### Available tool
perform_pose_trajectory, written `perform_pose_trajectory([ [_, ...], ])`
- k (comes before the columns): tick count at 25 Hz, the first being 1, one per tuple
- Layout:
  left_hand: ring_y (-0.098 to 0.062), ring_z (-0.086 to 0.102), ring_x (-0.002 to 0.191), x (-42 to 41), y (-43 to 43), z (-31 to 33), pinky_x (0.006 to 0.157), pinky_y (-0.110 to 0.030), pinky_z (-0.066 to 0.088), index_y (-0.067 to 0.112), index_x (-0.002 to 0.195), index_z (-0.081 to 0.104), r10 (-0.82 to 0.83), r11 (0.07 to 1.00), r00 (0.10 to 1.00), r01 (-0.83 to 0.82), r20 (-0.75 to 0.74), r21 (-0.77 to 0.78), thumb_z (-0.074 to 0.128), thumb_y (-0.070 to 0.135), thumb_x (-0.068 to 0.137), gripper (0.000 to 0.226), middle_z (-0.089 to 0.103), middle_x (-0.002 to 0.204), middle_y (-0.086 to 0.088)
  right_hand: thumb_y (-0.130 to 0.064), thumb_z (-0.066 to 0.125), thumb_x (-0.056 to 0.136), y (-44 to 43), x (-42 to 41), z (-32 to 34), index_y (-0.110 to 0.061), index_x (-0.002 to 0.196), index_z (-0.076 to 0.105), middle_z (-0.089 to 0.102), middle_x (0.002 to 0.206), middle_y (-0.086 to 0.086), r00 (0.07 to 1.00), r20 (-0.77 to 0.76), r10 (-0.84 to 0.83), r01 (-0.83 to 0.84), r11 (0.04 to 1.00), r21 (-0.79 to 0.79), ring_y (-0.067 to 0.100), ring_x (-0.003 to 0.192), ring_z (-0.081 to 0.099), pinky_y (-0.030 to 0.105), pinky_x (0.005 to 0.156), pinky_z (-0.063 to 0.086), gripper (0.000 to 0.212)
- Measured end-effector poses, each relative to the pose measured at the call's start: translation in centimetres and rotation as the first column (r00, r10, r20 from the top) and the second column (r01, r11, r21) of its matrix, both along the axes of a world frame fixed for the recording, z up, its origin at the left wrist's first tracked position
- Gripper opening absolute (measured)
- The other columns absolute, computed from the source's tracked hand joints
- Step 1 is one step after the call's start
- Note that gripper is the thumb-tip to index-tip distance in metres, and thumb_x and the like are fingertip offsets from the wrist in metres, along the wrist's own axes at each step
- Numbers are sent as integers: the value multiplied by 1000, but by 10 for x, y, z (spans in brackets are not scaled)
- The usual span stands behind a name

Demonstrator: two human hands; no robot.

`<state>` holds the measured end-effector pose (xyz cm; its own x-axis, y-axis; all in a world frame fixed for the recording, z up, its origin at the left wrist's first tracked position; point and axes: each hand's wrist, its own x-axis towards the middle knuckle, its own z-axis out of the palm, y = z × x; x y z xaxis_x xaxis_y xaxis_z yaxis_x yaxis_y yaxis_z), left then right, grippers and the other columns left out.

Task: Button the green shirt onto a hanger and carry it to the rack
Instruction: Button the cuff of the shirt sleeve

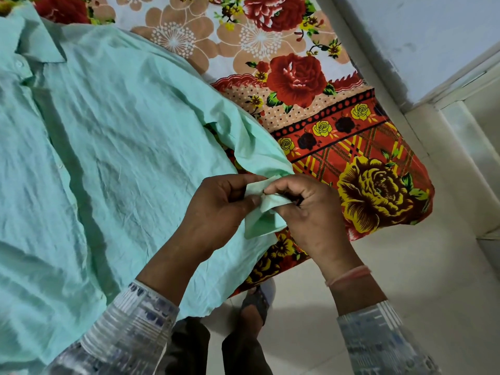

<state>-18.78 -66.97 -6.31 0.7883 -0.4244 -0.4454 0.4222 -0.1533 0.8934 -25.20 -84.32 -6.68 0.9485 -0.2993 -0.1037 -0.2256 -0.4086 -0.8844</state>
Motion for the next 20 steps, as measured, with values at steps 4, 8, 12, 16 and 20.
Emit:
perform_pose_trajectory([
  [4,-6,80,102,2,1,4,95,-30,63,30,113,83,-68,993,993,58,95,105,77,-2,93,38,85,105,10,2,84,80,-3,0,4,-17,94,79,77,87,-14,997,-74,7,-8,1000,-6,-1,83,74,9,71,54,24],
  [8,-1,77,98,-2,1,0,87,-16,59,25,118,84,-242,907,826,6,509,421,81,14,92,29,84,110,9,5,80,77,0,2,7,-19,95,75,69,80,-15,990,-140,-11,3,998,-58,-4,74,68,7,62,50,30],
  [12,-13,78,80,-8,-5,-4,75,-7,49,14,112,86,-307,900,568,-89,764,427,78,6,86,28,86,97,-2,-8,84,80,4,9,6,-21,98,72,74,82,-10,983,-153,-102,92,993,-74,2,72,72,14,60,56,26],
  [16,-9,79,80,-18,-13,-7,75,-13,57,13,118,83,-170,905,596,-221,785,364,76,1,91,30,86,99,-1,-16,81,82,15,12,5,-25,109,77,73,78,-8,963,-120,-241,229,968,-104,2,67,68,28,62,61,29],
  [20,-8,75,107,-23,-17,-1,87,-24,63,26,142,65,-46,975,894,-58,446,215,82,7,88,60,76,120,11,-26,76,90,18,7,4,-21,105,83,78,86,-9,965,-55,-255,246,960,-132,6,73,71,35,66,63,18],
])
